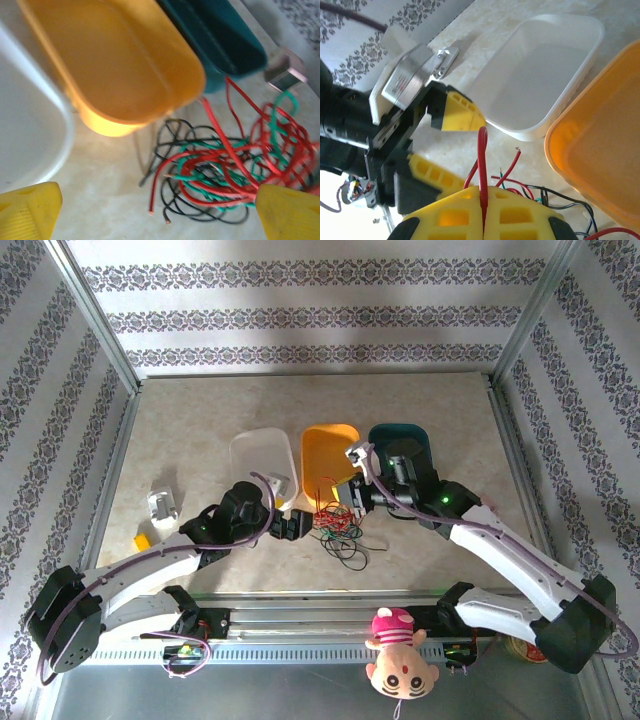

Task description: Untangle the cables

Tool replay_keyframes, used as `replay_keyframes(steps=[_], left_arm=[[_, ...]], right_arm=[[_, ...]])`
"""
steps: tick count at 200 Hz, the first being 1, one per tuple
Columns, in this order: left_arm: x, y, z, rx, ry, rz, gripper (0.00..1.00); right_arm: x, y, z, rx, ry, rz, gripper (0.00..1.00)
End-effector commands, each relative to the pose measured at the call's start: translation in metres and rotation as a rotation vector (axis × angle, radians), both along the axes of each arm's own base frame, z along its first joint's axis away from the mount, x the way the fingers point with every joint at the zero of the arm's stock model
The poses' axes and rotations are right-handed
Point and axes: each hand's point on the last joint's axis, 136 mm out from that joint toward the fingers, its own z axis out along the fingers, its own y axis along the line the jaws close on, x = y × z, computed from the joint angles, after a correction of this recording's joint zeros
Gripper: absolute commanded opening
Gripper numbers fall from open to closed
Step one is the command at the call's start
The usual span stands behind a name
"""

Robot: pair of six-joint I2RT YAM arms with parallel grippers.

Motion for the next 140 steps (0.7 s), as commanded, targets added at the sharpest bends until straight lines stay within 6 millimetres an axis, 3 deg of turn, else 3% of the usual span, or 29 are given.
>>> replay_keyframes(steps=[1, 29, 61, 140], left_arm=[[-0.023, -0.019, 0.018, -0.006, -0.016, -0.163, 0.99], [-0.031, -0.026, 0.021, 0.014, -0.033, -0.203, 0.99], [-0.026, -0.044, 0.018, -0.049, -0.032, -0.209, 1.00], [-0.010, -0.085, -0.013, 0.091, -0.100, -0.254, 0.99]], right_arm=[[0.005, 0.000, 0.008, 0.080, 0.048, -0.024, 0.00], [0.011, 0.003, 0.002, 0.104, 0.110, -0.035, 0.00], [0.016, 0.007, -0.001, 0.114, 0.154, -0.046, 0.00], [0.029, 0.007, 0.009, 0.194, 0.245, -0.115, 0.00]])
